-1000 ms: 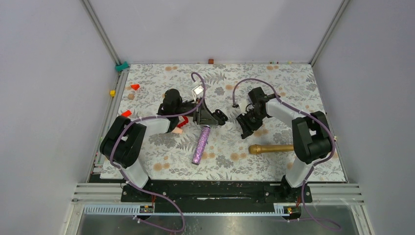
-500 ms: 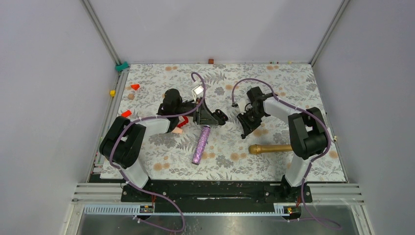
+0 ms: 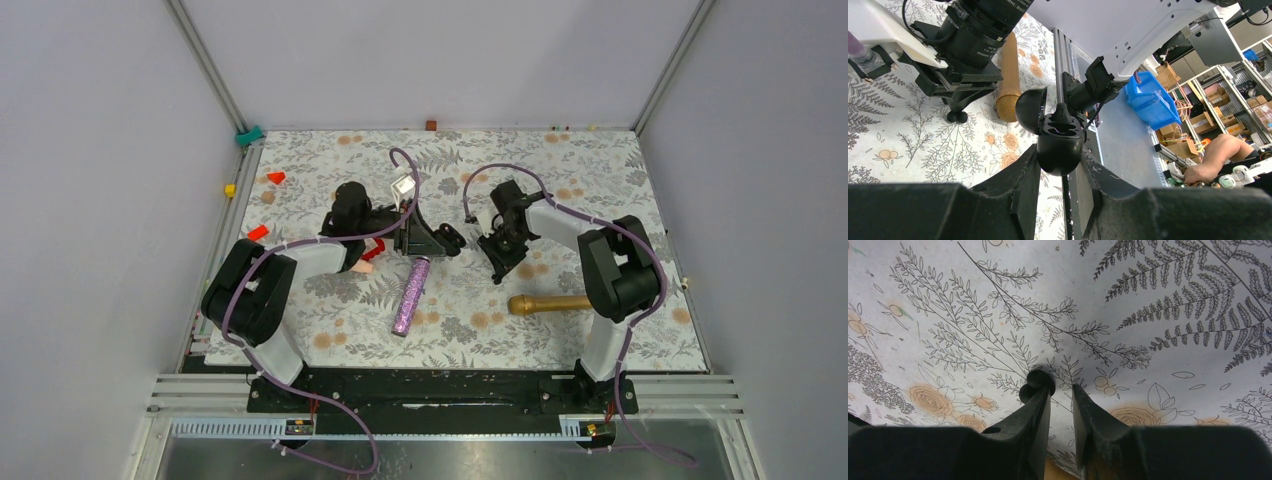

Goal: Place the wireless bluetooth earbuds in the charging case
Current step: Pick up the earbud from the center of the board.

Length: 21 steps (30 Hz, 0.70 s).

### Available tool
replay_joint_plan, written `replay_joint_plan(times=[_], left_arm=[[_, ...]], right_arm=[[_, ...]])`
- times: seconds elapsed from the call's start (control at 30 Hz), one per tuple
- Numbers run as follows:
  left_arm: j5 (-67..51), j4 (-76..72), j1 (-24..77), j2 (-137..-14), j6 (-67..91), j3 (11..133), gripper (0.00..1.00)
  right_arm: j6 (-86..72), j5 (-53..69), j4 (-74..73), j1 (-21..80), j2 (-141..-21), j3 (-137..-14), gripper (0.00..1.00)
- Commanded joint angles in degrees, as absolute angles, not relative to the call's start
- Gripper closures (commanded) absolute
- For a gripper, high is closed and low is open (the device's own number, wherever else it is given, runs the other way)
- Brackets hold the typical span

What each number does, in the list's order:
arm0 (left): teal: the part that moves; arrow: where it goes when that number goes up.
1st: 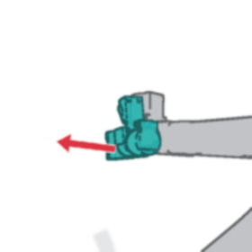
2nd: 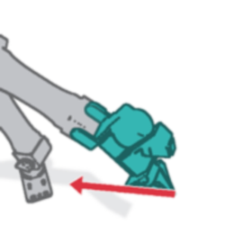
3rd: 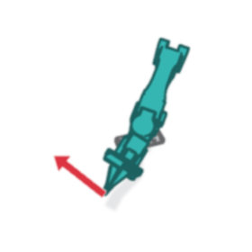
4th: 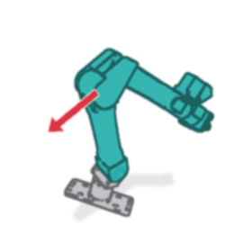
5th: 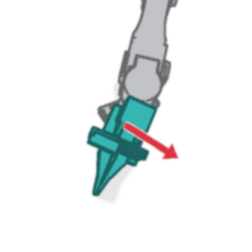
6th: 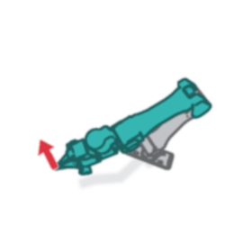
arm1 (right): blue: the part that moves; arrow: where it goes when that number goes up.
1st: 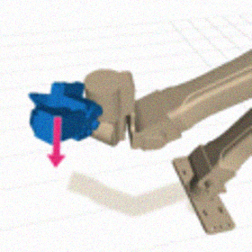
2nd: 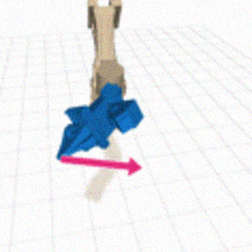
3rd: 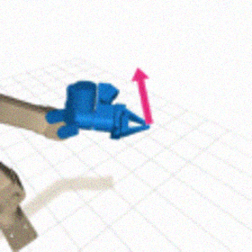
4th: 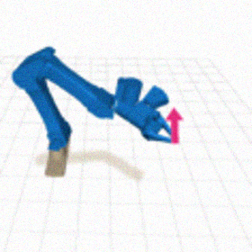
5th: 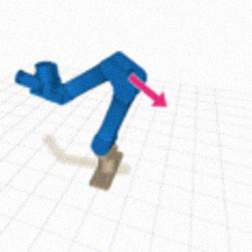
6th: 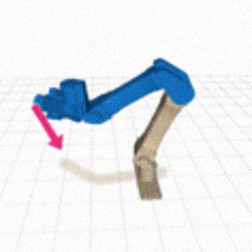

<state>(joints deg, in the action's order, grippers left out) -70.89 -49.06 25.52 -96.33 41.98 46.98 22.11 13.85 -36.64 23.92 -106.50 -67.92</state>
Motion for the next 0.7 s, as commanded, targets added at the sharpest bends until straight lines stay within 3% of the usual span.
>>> replay_joint_plan(times=[0.0,0.17,0.67], left_arm=[[-70.6,-50.5,25.7,-93.3,40.7,46.5,0.85],[-70.6,-50.5,25.7,-93.4,40.6,46.5,0.85],[-70.6,-50.4,25.8,-93.7,40.3,46.5,0.85]], right_arm=[[20.6,13.5,-37.9,25.3,-107.8,-68.9,0.68],[19.1,16.3,-40.0,25.4,-108.4,-70.1,0.58],[16.4,24.2,-41.4,26.0,-107.5,-71.5,0.6]])
